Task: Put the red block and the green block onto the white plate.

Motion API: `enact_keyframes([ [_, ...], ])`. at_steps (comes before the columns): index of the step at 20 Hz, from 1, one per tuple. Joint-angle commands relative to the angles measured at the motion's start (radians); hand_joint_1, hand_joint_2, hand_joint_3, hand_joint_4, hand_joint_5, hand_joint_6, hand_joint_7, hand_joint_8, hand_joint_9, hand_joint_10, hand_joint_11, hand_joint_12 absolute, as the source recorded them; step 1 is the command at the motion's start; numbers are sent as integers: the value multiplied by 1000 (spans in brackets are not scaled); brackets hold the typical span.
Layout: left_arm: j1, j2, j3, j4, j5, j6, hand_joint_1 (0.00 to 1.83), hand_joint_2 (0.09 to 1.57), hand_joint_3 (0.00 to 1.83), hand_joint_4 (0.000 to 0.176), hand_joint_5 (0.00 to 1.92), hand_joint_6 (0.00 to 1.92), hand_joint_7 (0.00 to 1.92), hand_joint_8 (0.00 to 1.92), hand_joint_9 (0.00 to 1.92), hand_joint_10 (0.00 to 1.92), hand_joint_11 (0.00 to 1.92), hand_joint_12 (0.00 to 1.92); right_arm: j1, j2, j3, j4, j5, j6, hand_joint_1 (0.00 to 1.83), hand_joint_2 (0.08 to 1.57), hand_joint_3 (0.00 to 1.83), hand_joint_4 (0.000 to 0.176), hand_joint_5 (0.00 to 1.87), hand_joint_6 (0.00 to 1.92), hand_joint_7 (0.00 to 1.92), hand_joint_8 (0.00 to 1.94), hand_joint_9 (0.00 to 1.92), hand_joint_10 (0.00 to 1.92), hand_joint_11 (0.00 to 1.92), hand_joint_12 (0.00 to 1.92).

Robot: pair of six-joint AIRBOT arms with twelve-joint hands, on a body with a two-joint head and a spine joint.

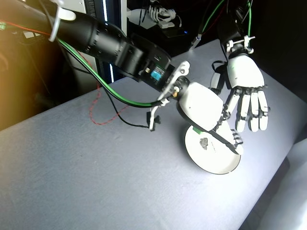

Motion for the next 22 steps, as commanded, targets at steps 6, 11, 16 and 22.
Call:
enact_keyframes([
  [6, -6, -19, 53, 63, -119, -59, 1027, 1089, 1, 176, 1028, 910, 466, 9, 177, 1, 0, 306, 0, -16, 45, -58, 67, 5, 1102, 1015, 0, 122, 1209, 599, 507, 2, 210, 0, 0, 170],
  [11, -4, -22, 70, 63, -128, -68, 1024, 1093, 2, 176, 1019, 919, 467, 0, 188, 9, 0, 318, -7, -16, 75, -58, 66, 5, 1113, 1008, 0, 102, 1233, 557, 497, 6, 226, 3, 0, 207],
  [16, 3, -27, 80, 63, -144, -74, 934, 1186, 3, 176, 830, 1196, 367, 0, 102, 0, 0, 258, -25, -15, 88, -59, 60, 5, 1079, 1025, 2, 170, 1175, 644, 413, 0, 173, 0, 0, 78],
  [22, 10, -29, 82, 63, -152, -79, 368, 1053, 5, 71, 273, 0, 184, 0, 154, 4, 0, 386, -31, -12, 88, -60, 60, 5, 771, 818, 0, 123, 360, 0, 140, 0, 0, 0, 0, 0],
])
